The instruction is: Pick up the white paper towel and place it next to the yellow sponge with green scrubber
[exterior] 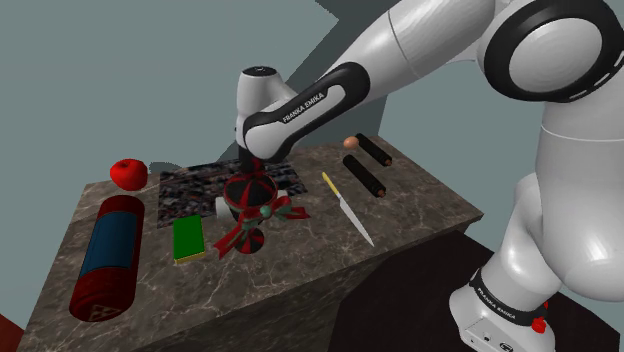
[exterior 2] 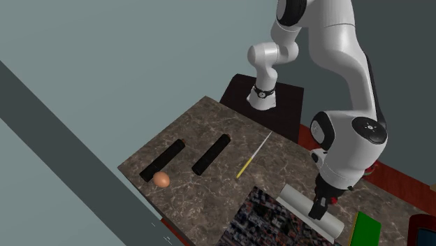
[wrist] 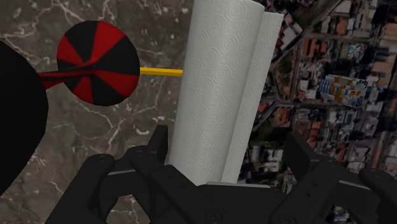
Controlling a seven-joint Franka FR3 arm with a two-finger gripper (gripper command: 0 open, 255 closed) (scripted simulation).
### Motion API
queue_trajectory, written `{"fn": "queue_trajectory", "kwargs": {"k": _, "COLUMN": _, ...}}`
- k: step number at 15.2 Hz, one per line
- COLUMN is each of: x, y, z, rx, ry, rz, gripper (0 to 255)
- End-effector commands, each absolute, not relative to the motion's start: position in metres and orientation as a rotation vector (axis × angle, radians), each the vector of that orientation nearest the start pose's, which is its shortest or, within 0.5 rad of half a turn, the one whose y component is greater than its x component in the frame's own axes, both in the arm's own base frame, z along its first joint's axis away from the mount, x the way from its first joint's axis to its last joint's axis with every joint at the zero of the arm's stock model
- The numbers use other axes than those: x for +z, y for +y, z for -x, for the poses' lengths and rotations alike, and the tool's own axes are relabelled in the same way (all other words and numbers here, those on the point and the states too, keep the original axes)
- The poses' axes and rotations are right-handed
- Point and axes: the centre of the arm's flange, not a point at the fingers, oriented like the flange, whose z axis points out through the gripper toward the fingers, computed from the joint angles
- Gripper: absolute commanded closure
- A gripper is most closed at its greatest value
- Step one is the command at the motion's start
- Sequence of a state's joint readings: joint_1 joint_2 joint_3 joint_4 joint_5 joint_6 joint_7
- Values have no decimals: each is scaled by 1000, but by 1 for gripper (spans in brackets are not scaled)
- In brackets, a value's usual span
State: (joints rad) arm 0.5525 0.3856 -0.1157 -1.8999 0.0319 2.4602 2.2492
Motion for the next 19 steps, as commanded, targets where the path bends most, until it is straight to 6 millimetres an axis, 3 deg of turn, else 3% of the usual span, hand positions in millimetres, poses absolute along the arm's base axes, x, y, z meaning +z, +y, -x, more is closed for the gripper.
{"fn": "queue_trajectory", "kwargs": {"k": 1, "x": 278, "y": 275, "z": -579, "rx": -86, "ry": 2388, "rz": 1856, "gripper": 0}}
{"fn": "queue_trajectory", "kwargs": {"k": 3, "x": 270, "y": 275, "z": -580, "rx": -86, "ry": 2388, "rz": 1856, "gripper": 0}}
{"fn": "queue_trajectory", "kwargs": {"k": 10, "x": 270, "y": 275, "z": -580, "rx": -86, "ry": 2388, "rz": 1856, "gripper": 0}}
{"fn": "queue_trajectory", "kwargs": {"k": 11, "x": 276, "y": 277, "z": -590, "rx": -85, "ry": 2389, "rz": 1856, "gripper": 255}}
{"fn": "queue_trajectory", "kwargs": {"k": 12, "x": 276, "y": 281, "z": -585, "rx": -86, "ry": 2389, "rz": 1856, "gripper": 255}}
{"fn": "queue_trajectory", "kwargs": {"k": 14, "x": 261, "y": 269, "z": -589, "rx": -85, "ry": 2390, "rz": 1855, "gripper": 255}}
{"fn": "queue_trajectory", "kwargs": {"k": 16, "x": 264, "y": 257, "z": -596, "rx": -83, "ry": 2390, "rz": 1855, "gripper": 255}}
{"fn": "queue_trajectory", "kwargs": {"k": 17, "x": 270, "y": 258, "z": -587, "rx": -83, "ry": 2392, "rz": 1856, "gripper": 255}}
{"fn": "queue_trajectory", "kwargs": {"k": 19, "x": 261, "y": 252, "z": -586, "rx": -83, "ry": 2395, "rz": 1853, "gripper": 255}}
